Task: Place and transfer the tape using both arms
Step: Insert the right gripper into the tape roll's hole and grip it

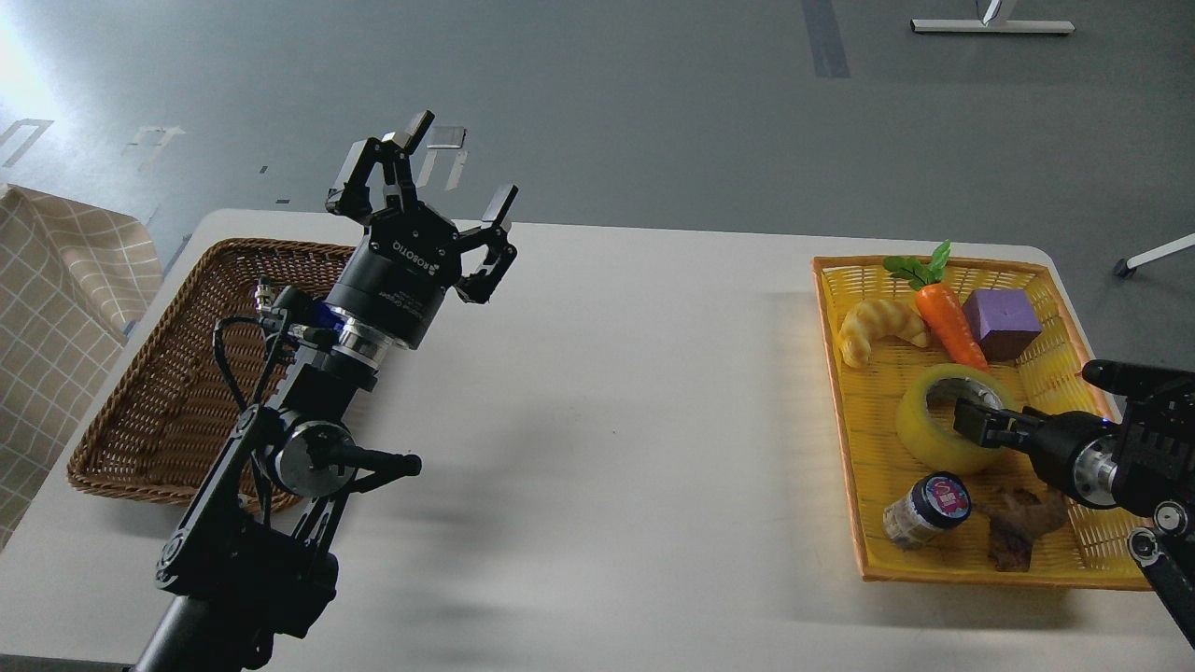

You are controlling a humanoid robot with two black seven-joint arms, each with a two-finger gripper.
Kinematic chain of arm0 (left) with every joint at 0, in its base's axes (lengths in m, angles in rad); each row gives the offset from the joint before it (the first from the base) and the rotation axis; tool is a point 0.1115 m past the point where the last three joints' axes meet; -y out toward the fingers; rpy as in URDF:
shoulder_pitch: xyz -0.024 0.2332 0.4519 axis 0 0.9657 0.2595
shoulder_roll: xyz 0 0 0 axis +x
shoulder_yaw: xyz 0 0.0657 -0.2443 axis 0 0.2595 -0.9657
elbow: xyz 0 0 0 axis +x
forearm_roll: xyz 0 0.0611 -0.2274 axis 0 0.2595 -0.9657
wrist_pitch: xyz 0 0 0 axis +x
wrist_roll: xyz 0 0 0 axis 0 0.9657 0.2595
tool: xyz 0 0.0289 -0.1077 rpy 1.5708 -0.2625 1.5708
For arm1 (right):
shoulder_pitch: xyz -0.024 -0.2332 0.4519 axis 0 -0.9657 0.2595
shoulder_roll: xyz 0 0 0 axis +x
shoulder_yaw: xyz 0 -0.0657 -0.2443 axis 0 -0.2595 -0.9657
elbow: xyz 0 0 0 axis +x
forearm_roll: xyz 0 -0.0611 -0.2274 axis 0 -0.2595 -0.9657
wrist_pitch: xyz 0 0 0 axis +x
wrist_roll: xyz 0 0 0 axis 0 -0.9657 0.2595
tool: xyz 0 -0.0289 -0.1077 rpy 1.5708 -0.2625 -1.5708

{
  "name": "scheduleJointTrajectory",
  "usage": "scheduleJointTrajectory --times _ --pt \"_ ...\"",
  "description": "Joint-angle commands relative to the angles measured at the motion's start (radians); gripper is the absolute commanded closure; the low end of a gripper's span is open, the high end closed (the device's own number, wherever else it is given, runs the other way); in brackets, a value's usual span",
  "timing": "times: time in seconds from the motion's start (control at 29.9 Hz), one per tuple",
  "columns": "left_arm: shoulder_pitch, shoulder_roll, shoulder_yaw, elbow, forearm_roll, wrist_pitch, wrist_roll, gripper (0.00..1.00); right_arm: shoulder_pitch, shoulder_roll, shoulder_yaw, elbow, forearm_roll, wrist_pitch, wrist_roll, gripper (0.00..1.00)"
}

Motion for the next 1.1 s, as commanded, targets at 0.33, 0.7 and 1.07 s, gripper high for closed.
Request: scheduleJointTrajectory --times 0.33,0.7,1.07 --pt "0.0 0.0 -0.005 0.0 0.001 0.0 0.0 0.02 0.0 0.01 0.0 -0.002 0.0 0.0 0.0 0.44" --pt "0.0 0.0 -0.009 0.0 0.001 0.0 0.0 0.02 -0.004 0.002 0.0 0.005 0.0 0.0 0.005 0.64" --pt "0.0 0.0 -0.009 0.005 -0.001 0.0 0.0 0.02 -0.015 -0.016 0.003 0.064 0.0 0.0 0.089 0.94"
